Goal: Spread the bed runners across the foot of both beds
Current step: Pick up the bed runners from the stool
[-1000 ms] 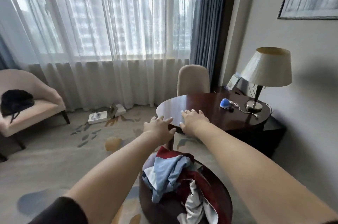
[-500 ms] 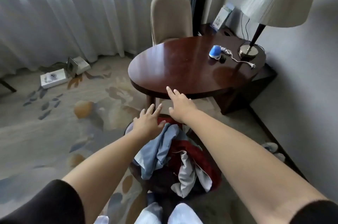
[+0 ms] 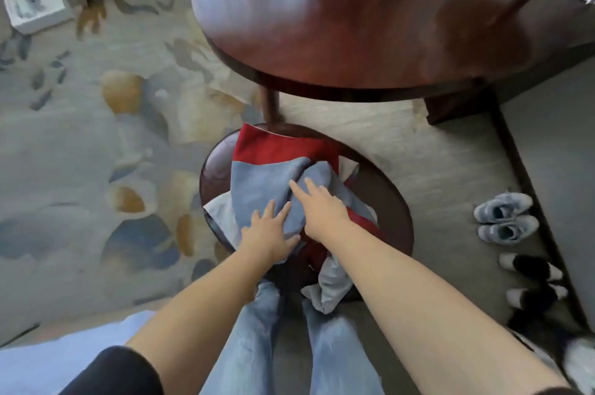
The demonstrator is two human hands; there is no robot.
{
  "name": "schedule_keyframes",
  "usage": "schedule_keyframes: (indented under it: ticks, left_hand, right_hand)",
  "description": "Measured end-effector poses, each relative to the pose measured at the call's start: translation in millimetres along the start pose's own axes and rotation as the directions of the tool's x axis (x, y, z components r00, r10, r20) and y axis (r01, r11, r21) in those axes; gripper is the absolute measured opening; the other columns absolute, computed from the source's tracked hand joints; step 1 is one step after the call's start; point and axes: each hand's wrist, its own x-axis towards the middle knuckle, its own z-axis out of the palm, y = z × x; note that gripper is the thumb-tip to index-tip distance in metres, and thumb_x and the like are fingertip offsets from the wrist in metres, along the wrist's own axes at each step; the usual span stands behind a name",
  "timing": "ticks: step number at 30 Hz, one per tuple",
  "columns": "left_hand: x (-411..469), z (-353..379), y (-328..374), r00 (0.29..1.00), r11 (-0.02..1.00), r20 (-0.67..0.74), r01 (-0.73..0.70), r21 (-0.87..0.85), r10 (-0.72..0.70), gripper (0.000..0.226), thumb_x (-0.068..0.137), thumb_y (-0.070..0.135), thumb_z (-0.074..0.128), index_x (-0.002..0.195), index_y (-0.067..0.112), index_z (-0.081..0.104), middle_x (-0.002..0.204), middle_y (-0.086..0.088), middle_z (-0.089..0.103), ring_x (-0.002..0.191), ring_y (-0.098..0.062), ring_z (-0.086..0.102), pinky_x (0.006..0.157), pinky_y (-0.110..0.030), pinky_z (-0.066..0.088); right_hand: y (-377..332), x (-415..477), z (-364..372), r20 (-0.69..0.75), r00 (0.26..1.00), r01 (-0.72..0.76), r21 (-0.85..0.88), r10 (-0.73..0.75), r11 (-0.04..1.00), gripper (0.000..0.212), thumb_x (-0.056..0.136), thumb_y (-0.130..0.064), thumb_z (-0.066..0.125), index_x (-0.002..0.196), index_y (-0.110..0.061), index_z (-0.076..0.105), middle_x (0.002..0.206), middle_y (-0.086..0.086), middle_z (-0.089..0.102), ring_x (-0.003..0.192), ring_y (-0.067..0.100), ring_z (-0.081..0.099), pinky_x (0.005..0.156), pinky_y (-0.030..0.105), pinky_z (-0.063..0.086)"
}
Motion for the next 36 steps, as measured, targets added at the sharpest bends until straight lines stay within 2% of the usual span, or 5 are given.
schedule_keyframes:
  ticks: [14,19,23,27,36]
  left_hand:
    - [67.5,58.9,1.8,0.985,0.994,-0.141,0.096,-0.049,-0.102,0.033,0.106,0.037,0.044,0.135,0.022,0.047,0.170,-0.011,-0.002,0.155,-0.043,0.004,0.103,-0.058,0.043]
    - [33.5,6.6,-15.4,0.919,0.994,-0.394,-0.038,-0.101,-0.005,0.024,0.098,0.026,0.045,0.113,0.012,0.057,0.137,-0.009,0.054,0.117,-0.036,0.055,0.069,-0.042,0.045]
    - [-8.3,-61.6,-18.9,0.826,0.959,-0.552,-0.056,-0.276,-0.111,0.009,0.090,0.014,0.048,0.094,0.015,0.055,0.076,-0.003,0.058,0.075,-0.035,0.059,0.057,-0.036,0.031]
    - [-54.6,-130.0,-13.3,0.771,0.918,-0.603,-0.061,-0.393,-0.207,0.029,0.092,0.005,0.047,0.115,0.019,0.060,0.090,-0.007,0.068,0.087,-0.034,0.065,0.064,-0.042,0.045]
    - [-190.9,-235.5,-2.6,0.458,0.902,-0.881,-0.318,-0.290,-0.122,0.032,0.091,0.013,0.051,0.115,0.032,0.059,0.105,-0.002,0.069,0.092,-0.027,0.066,0.073,-0.041,0.052]
  right_hand:
    - [14.0,68.2,61.1,-0.115,0.991,0.059,-0.142,-0.075,0.988,0.043,0.104,-0.027,0.044,0.147,-0.025,0.040,0.163,0.004,0.030,0.155,0.039,-0.003,0.124,0.056,0.007]
    - [-9.7,42.8,18.9,-0.251,0.955,0.136,-0.111,-0.160,0.984,0.041,0.101,-0.016,0.042,0.142,-0.020,0.045,0.122,0.008,0.062,0.133,0.035,0.045,0.124,0.051,0.010]
    - [-40.5,14.3,-38.4,-0.380,0.897,0.221,-0.054,-0.224,0.974,0.045,0.099,-0.011,0.041,0.142,-0.021,0.048,0.112,0.012,0.063,0.108,0.036,0.057,0.099,0.047,0.038]
    - [-72.2,-21.6,-102.0,-0.475,0.843,0.283,-0.005,-0.251,0.959,0.045,0.100,-0.012,0.044,0.144,-0.022,0.045,0.111,0.013,0.059,0.100,0.036,0.061,0.068,0.040,0.042]
    - [-124.1,-149.9,-220.7,-0.699,0.456,0.388,-0.401,-0.551,0.830,0.040,0.095,-0.046,0.049,0.114,-0.014,0.061,0.087,0.008,0.066,0.058,0.037,0.065,0.049,0.035,0.041]
